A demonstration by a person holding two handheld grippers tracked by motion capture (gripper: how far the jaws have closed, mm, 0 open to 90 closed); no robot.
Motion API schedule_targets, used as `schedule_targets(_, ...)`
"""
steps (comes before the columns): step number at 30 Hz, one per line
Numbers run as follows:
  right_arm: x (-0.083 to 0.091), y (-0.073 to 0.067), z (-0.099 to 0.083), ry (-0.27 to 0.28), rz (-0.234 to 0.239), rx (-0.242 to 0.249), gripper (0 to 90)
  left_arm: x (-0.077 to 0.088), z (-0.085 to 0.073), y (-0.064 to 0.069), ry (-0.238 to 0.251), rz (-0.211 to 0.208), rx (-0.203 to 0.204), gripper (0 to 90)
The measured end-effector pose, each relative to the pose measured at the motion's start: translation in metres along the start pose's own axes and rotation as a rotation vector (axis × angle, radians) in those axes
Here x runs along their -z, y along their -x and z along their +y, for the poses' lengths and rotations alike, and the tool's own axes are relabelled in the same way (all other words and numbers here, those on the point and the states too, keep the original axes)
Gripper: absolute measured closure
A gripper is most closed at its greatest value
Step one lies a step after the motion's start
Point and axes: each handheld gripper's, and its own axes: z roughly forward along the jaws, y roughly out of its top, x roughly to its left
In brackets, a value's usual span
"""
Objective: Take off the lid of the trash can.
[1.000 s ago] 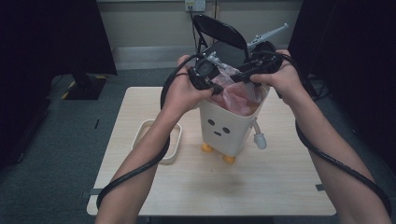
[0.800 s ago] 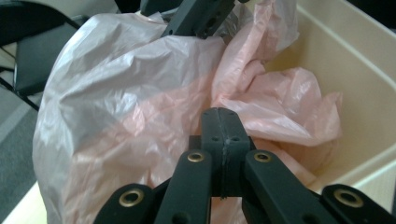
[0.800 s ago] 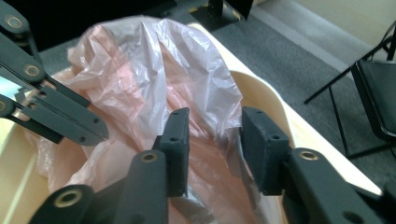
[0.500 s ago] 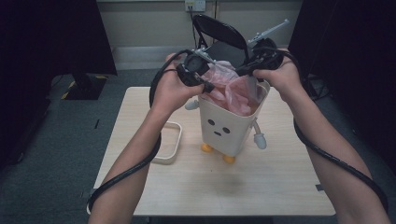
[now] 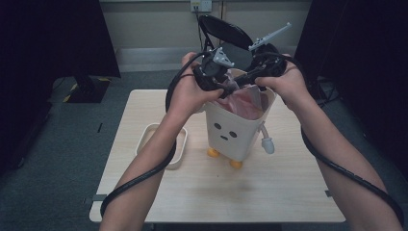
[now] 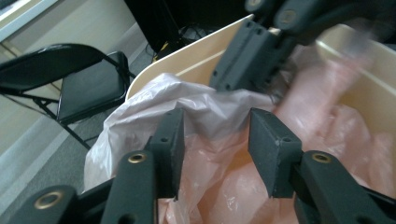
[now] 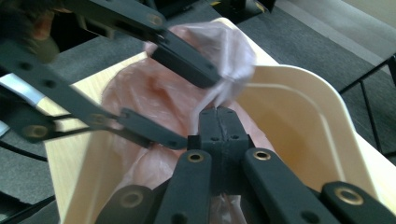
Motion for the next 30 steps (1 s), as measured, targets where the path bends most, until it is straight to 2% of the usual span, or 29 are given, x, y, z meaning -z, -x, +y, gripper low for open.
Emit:
schedule_targets(1,0.000,-0.001,0.000,-0.001,-0.004,0.003,90.0,0.000,0.000,0.000,-0.009,-0.016,0.010,61.9)
schedule_targets(3,-0.001,-0.001,0.001,-0.011,-0.033,0.004,90.0,0.000,0.000,0.001,-0.034,-0.018,0.011,78.4)
schedule_targets(5,0.000,0.001,0.000,0.003,-0.026,-0.009,90.0,0.002,0.001,0.001,-0.046,-0.030,0.021,87.8)
schedule_targets(7,0.001,0.004,-0.001,0.006,-0.057,-0.024,90.0,0.005,0.002,0.001,-0.060,-0.040,0.031,90.0)
schedule_targets(10,0.005,0.012,-0.005,0.037,-0.064,-0.041,90.0,0.010,0.001,-0.001,-0.059,-0.076,0.062,90.0)
schedule_targets(12,0.007,0.017,-0.008,0.057,-0.051,-0.060,90.0,0.014,0.000,-0.004,-0.072,-0.078,0.066,90.0)
schedule_targets(13,0.008,0.019,-0.009,0.055,-0.065,-0.064,90.0,0.015,-0.001,-0.005,-0.062,-0.066,0.067,90.0)
schedule_targets(15,0.009,0.022,-0.010,0.056,-0.036,-0.087,90.0,0.016,-0.002,-0.006,-0.004,0.003,0.022,90.0)
schedule_targets(16,0.009,0.022,-0.010,0.055,-0.035,-0.085,90.0,0.015,-0.001,-0.007,0.013,0.017,0.021,75.0)
schedule_targets(17,0.008,0.021,-0.010,0.051,-0.030,-0.078,90.0,0.011,-0.001,-0.006,0.025,0.012,0.026,61.5)
schedule_targets(18,0.006,0.018,-0.008,0.048,-0.026,-0.069,90.0,0.007,-0.001,-0.005,0.004,0.004,0.026,52.3)
schedule_targets(19,0.005,0.016,-0.007,0.046,-0.020,-0.060,90.0,0.004,-0.001,-0.004,-0.010,0.008,0.018,47.2)
schedule_targets(21,0.003,0.012,-0.004,0.042,-0.011,-0.052,90.0,-0.003,0.000,-0.002,0.004,0.012,0.008,40.8)
schedule_targets(22,0.002,0.009,-0.002,0.045,0.009,-0.038,90.0,-0.004,-0.001,-0.002,0.001,0.007,0.009,42.1)
schedule_targets(23,0.002,0.007,-0.001,0.043,0.013,-0.034,90.0,-0.006,-0.001,-0.002,-0.006,0.002,0.016,52.0)
schedule_targets(25,0.000,0.003,0.001,0.037,0.014,-0.024,90.0,-0.007,-0.001,-0.003,-0.008,-0.010,0.025,56.2)
schedule_targets(26,0.000,0.003,0.002,0.036,0.004,-0.021,90.0,-0.007,-0.002,-0.003,-0.017,-0.001,0.022,65.6)
schedule_targets(27,0.000,0.003,0.002,0.035,0.002,-0.020,90.0,-0.006,-0.002,-0.004,-0.021,0.007,0.023,68.4)
schedule_targets(30,0.000,0.004,0.003,0.065,0.034,-0.033,90.0,-0.002,0.000,-0.004,-0.037,0.001,0.052,82.8)
